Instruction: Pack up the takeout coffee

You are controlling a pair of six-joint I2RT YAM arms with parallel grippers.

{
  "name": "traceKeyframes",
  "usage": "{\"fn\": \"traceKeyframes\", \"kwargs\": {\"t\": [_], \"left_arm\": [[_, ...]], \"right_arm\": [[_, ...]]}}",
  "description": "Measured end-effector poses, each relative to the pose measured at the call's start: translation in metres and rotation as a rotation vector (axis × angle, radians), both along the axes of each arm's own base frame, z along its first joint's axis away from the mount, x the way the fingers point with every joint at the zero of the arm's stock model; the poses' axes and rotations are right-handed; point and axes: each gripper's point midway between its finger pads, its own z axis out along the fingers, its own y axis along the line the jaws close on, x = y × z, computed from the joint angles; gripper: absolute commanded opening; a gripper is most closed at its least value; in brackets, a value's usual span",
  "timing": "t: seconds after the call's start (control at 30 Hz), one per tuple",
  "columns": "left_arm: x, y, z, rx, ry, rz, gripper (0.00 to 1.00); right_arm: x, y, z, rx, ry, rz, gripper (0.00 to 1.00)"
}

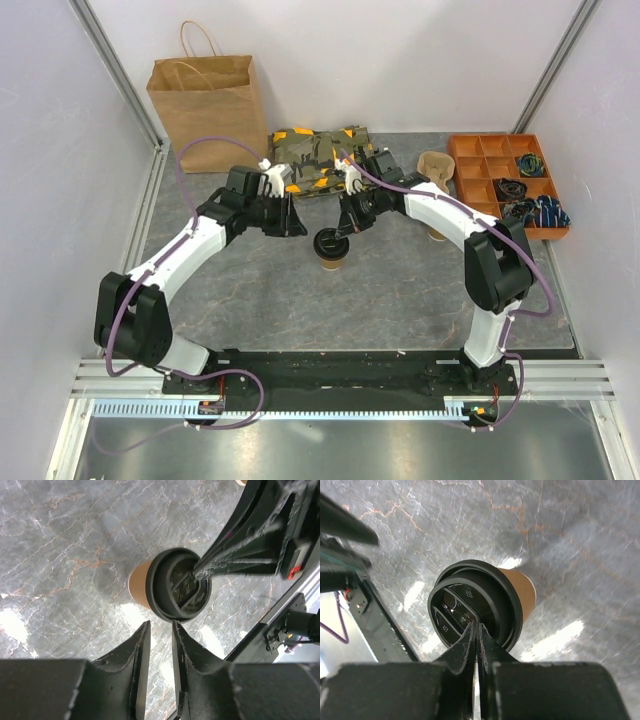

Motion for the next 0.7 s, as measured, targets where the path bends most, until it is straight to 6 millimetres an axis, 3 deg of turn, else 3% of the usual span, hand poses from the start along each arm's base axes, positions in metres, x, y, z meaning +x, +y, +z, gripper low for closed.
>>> {"fn": "traceKeyframes", "kwargs": {"t": [0.2,0.37,0.53,0.7], "left_arm": [[-0.024,0.004,-0.019,-0.062,0.018,-0.037,0.42],[-0.034,0.014,-0.039,-0.12,0.082,0.021,0.43],[-0.046,0.011,-0.072,-0.185,0.188,0.08,0.41],[-0.033,0.004,-0.091,-0.222,0.233,0.124,0.37]], "right_arm": [[0.013,0.005,0.004,-0.007,-0.051,0.057,0.25],[0.022,0.009,0.023,0.018,-0.101,0.079,0.49],[0.023,0.012,0.045,0.064,-0.133,0.093,0.49],[0.019,0.005,0.057,0.096,-0.126,0.066,0.41]]}}
